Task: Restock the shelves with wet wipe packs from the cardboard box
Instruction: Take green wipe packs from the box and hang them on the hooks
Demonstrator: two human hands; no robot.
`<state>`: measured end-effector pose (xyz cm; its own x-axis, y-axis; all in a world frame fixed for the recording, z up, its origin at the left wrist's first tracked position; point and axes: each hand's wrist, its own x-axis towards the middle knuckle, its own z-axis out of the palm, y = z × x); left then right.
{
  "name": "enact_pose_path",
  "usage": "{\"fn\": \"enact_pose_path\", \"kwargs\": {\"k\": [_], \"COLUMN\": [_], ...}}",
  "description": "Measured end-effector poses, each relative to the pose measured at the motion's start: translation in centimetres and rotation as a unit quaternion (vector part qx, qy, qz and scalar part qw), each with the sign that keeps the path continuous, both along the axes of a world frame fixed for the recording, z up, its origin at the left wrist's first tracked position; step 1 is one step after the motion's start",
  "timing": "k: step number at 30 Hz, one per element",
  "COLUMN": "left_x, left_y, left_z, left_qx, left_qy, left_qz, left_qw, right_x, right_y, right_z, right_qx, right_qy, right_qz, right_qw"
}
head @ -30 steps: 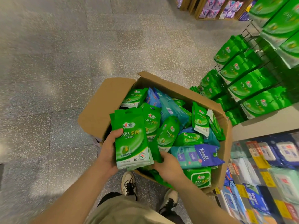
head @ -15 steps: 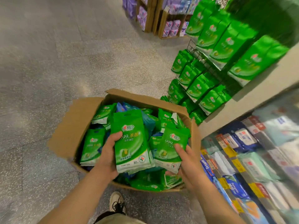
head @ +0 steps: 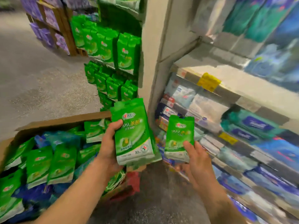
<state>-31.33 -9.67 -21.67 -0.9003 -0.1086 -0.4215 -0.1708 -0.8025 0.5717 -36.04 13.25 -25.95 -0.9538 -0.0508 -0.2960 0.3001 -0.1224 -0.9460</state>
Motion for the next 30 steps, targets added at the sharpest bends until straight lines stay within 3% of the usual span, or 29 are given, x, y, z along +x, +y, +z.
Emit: {"fn": "enact_pose_path", "kwargs": {"k": [7,15,25,30], "left_x": [-5.5,-9.7,-17.3,-22.5], "left_y": [12.7,22.9,28.2,28.4], "left_z": [4.6,10.2,13.2,14.2], "left_qx": [-0.001,0.020,0.003,0.020], "left_qy": [0.034,0.085,0.114,0.125], "left_qz": [-0.116,-0.218,-0.264,-0.292], "left_qw": [0.993,0.972,0.958,0.948], "right_x": [-0.8,-1.7,-6.9,-11.6], "right_y": [12.9,23.5,28.2,28.3], "right_z": [3.2,7.2,12.2,16.0], "right_qx": [0.028,-0.045,0.006,0.095], "right_qy": [0.040,0.107,0.141,0.212], "right_qz": [-0.069,-0.191,-0.263,-0.273], "right_qw": [0.996,0.975,0.954,0.934]}}
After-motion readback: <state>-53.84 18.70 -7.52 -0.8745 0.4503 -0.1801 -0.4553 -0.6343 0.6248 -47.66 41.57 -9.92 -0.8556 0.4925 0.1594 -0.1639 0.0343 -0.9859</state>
